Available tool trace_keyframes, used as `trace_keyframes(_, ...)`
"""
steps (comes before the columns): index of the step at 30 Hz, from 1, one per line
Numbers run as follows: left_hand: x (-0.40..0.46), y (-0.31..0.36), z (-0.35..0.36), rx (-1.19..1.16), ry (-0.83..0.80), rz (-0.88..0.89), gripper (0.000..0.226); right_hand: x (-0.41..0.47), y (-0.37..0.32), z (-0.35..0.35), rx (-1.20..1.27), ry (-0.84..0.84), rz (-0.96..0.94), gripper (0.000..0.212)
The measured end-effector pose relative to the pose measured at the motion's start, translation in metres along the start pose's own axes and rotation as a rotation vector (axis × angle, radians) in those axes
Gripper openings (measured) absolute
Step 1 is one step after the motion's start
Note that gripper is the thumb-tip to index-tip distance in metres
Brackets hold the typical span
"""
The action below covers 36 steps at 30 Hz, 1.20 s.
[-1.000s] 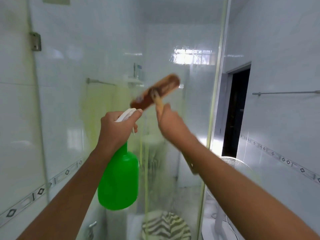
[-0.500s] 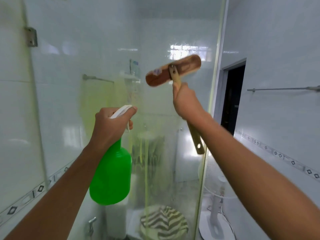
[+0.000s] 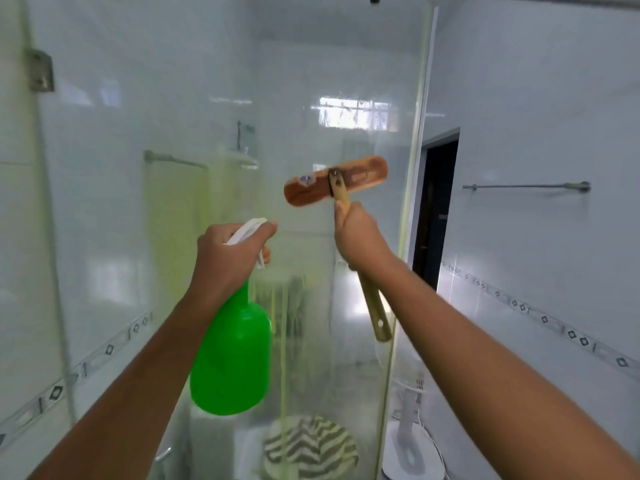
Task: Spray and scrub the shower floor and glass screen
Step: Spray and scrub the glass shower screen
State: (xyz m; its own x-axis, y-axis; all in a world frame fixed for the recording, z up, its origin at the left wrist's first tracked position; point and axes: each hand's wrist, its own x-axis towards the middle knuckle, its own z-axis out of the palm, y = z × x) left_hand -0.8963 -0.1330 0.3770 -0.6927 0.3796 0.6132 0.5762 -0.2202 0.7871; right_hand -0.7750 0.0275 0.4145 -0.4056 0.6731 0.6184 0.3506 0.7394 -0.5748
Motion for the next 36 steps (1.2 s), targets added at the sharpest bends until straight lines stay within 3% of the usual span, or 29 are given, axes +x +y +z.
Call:
trace_keyframes(11, 0.028, 0.001, -0.047, 0.022, 0.17, 0.053, 0.059, 0.07, -0.114, -0.014, 0.053, 0.019, -0.015, 0.047)
trace_keyframes(16, 0.037, -0.003, -0.069, 0.082, 0.134, 0.071, 0.051, 0.078, -0.141, -0.001, 0.046, 0.024, -0.043, 0.043)
trace_keyframes(21, 0.042, -0.015, -0.083, 0.022, 0.189, 0.119, 0.072, 0.082, -0.17, 0.011, 0.087, 0.055, -0.075, 0.037)
trace_keyframes(25, 0.047, -0.022, -0.095, 0.04, 0.212, 0.136, 0.062, 0.062, -0.165, 0.048, 0.109, 0.03, -0.084, 0.039)
trace_keyframes(32, 0.049, -0.034, -0.103, 0.122, 0.2, 0.193, 0.07, -0.076, -0.063, 0.15, -0.007, -0.171, -0.024, 0.036)
trace_keyframes(36, 0.057, -0.031, -0.107, 0.089, 0.2, 0.173, 0.053, -0.027, -0.097, 0.123, 0.007, -0.04, -0.076, 0.037)
